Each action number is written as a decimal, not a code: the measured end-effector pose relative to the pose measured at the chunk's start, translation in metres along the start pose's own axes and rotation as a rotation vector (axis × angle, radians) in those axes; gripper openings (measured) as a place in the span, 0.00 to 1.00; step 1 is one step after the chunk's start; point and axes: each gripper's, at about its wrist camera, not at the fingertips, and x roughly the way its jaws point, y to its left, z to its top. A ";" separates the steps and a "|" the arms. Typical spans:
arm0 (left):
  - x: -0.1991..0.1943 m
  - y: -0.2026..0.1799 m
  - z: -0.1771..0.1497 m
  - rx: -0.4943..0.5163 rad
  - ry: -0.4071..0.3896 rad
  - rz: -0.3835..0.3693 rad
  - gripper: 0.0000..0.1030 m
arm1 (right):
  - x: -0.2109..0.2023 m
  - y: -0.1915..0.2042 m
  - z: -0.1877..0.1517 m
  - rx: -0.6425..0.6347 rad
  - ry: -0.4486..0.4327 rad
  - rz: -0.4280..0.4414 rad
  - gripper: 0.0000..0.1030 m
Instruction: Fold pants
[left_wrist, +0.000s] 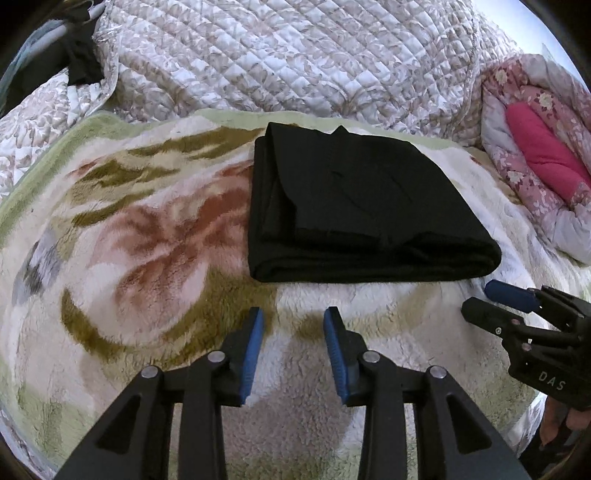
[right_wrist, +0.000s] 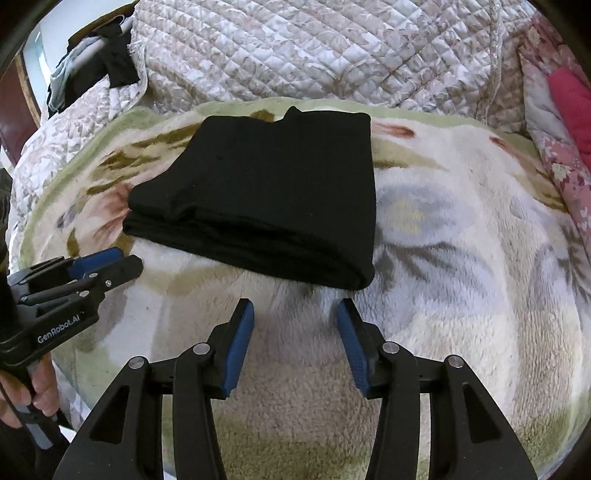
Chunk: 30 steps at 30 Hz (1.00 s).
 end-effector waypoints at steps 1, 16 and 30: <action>0.000 -0.001 -0.001 0.005 0.000 -0.002 0.41 | 0.001 0.000 0.000 0.001 0.000 -0.001 0.48; 0.000 -0.005 -0.004 0.042 -0.008 0.018 0.44 | 0.003 0.001 -0.002 -0.012 -0.005 -0.008 0.51; 0.000 -0.006 -0.004 0.041 -0.006 0.019 0.45 | 0.003 0.001 -0.002 -0.011 -0.006 -0.009 0.52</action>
